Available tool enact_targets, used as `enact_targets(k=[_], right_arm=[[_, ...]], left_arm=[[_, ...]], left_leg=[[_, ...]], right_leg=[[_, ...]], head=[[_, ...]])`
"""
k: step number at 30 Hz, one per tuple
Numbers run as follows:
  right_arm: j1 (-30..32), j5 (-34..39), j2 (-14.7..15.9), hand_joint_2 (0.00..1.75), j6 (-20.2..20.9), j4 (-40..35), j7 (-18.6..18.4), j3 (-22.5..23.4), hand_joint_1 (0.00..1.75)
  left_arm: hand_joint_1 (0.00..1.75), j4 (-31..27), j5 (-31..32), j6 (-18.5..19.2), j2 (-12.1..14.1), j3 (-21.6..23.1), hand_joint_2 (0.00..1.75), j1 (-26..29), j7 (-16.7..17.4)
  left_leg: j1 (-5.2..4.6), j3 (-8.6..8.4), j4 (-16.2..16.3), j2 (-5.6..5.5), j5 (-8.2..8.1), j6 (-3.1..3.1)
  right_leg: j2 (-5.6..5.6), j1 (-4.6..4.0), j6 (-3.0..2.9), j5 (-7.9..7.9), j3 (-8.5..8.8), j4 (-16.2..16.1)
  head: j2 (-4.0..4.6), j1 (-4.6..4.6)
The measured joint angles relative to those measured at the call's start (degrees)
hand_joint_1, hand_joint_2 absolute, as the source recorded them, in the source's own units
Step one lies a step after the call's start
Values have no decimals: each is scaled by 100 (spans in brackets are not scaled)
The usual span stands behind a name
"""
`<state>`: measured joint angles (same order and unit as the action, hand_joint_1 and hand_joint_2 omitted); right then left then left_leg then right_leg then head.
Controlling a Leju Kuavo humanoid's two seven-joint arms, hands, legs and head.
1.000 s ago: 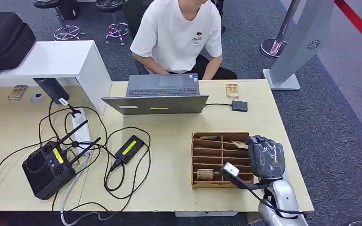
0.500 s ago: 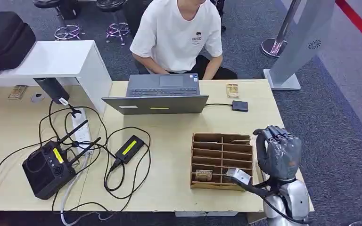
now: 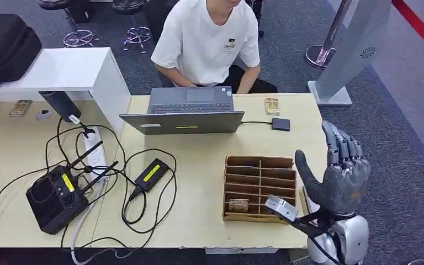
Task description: Pass the card to the sensor for recognition and then transmit it.
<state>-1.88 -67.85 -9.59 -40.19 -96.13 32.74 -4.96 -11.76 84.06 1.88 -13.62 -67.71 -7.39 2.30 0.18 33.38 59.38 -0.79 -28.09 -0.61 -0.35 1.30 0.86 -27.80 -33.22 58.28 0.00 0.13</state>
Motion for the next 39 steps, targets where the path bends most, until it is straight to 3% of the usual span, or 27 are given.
enact_targets(k=[13,23,30,39], right_arm=[[-98,-587,293,175,2,736,-513,-378,0],[234,-559,310,175,0,1001,-188,-516,0],[436,-518,315,175,0,1023,-255,-553,0],[263,-743,315,175,0,1480,-461,-520,0]], left_arm=[[0,0,66,17,0,0,175,-21,111],[0,0,20,33,0,-2,175,-23,155],[0,0,20,31,0,-2,175,-25,175],[0,0,90,50,0,-2,175,-37,186]], left_leg=[[0,1,0,-1,0,0],[0,1,0,-2,-2,-2],[0,1,-1,-1,-2,-2],[0,0,0,-1,-2,-2]], right_leg=[[1,0,0,0,0,0],[2,0,0,-1,-1,0],[1,0,0,-1,-1,0],[1,0,0,-1,0,0]], head=[[0,2],[0,0],[0,0],[0,2]])
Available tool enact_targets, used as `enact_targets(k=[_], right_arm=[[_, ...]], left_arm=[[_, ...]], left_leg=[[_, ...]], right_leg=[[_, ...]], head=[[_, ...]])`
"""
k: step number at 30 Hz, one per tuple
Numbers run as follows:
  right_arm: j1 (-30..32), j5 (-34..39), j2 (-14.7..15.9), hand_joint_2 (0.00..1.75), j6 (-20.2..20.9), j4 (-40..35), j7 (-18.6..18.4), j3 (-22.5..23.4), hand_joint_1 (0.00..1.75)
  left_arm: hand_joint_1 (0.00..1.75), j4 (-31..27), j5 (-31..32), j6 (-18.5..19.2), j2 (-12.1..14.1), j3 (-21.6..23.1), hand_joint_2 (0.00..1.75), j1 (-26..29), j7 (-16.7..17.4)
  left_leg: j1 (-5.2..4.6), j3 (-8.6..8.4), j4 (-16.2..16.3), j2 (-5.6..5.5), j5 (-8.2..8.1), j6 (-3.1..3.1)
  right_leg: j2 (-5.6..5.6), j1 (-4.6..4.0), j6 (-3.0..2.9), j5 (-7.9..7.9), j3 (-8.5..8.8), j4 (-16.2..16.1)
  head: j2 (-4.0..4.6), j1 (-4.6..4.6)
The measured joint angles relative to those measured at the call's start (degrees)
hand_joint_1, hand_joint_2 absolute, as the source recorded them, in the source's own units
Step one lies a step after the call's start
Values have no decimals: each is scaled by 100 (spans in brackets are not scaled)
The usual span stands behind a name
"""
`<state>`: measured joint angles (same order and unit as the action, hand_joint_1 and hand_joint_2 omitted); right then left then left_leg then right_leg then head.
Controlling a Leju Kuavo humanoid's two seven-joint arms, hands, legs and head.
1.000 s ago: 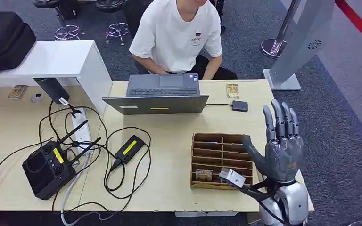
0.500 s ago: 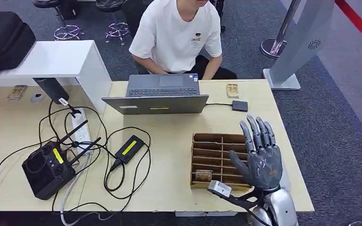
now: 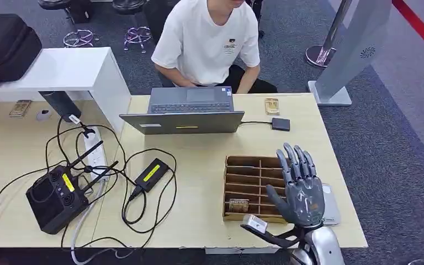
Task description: Pass the card to the sensor for recognition and then transmit it.
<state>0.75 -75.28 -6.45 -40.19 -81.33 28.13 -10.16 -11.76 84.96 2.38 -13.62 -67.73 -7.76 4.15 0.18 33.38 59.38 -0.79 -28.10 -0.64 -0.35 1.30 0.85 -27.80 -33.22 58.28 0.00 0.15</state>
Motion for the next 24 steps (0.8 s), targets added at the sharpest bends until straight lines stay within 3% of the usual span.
enact_targets(k=[10,24], right_arm=[[-529,-356,0,175,0,812,-352,336,0],[-652,-332,39,175,-7,1138,-413,503,0]], left_arm=[[0,0,63,50,0,0,175,-13,9],[0,0,85,59,0,0,175,-17,11]], left_leg=[[0,0,0,0,0,0],[0,0,0,0,0,0]], right_leg=[[0,0,0,0,0,0],[0,0,0,0,0,0]], head=[[0,-2],[0,-2]])
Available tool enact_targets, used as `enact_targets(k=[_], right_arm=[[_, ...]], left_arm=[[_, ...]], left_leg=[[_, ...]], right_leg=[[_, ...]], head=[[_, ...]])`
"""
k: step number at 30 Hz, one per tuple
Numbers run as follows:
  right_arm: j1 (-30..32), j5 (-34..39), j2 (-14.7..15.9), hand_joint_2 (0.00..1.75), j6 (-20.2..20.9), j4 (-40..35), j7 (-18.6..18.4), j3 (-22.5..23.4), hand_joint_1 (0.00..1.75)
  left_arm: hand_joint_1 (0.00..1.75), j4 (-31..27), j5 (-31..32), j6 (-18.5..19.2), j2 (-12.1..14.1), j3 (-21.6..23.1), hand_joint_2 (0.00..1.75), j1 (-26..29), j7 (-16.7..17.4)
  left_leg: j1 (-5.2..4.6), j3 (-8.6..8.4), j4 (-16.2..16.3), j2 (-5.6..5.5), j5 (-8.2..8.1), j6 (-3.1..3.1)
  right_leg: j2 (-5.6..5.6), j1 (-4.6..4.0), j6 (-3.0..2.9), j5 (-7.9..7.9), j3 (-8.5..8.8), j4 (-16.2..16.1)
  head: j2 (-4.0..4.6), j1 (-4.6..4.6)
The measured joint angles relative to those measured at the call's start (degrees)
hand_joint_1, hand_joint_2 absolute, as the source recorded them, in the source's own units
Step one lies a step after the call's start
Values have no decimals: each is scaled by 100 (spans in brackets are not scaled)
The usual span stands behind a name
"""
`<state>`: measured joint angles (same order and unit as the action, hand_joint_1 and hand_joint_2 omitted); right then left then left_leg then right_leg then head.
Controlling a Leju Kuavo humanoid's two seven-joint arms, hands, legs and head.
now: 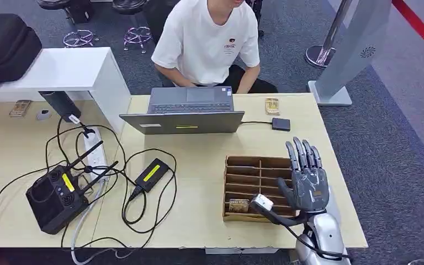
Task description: Pass the card to the sensor for recognition and then transmit it.
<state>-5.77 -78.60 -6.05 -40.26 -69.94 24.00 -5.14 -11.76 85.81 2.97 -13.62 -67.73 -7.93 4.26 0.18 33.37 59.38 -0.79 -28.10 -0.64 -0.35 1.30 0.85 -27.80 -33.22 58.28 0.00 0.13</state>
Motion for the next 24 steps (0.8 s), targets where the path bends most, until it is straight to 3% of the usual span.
enact_targets(k=[24], right_arm=[[-279,-63,168,175,-2,312,-304,96,0]], left_arm=[[0,0,26,9,2,0,175,-3,9]], left_leg=[[0,-2,1,0,2,2]], right_leg=[[0,0,0,1,3,0]], head=[[0,0]])
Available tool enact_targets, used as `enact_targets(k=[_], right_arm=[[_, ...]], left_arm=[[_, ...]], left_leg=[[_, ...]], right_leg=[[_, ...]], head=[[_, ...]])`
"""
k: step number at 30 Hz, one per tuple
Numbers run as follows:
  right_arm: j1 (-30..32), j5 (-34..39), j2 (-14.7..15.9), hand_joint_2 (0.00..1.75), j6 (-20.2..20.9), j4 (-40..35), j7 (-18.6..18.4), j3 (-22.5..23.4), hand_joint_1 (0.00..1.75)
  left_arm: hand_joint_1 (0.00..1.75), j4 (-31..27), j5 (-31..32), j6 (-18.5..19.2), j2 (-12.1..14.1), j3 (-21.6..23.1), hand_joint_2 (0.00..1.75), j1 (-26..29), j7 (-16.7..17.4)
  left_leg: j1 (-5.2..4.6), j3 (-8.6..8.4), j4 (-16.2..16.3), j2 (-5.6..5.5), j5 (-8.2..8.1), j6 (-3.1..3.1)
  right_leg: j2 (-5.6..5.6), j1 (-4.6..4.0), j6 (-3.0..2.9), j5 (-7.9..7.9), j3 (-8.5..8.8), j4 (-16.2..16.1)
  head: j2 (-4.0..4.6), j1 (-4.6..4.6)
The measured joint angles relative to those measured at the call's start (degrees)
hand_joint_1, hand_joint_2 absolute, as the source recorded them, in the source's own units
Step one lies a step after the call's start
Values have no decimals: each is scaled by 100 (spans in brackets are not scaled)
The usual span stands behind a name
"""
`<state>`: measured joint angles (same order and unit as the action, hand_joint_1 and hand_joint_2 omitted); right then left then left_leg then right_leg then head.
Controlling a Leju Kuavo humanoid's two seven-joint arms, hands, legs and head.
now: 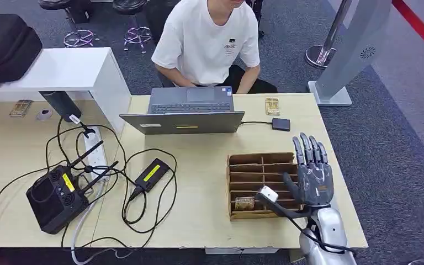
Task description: Pass the card to the sensor for recognition and then transmit it.
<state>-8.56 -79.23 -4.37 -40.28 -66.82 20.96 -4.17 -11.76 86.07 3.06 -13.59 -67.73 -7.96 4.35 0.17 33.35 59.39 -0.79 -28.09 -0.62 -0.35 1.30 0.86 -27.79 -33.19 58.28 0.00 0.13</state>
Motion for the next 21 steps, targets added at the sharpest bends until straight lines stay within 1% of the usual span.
enact_targets(k=[21], right_arm=[[-1,92,2,175,0,-35,120,7,0]], left_arm=[[0,0,37,2,-2,0,175,-15,50]], left_leg=[[0,-2,0,0,0,0]], right_leg=[[0,0,0,0,3,0]], head=[[0,0]])
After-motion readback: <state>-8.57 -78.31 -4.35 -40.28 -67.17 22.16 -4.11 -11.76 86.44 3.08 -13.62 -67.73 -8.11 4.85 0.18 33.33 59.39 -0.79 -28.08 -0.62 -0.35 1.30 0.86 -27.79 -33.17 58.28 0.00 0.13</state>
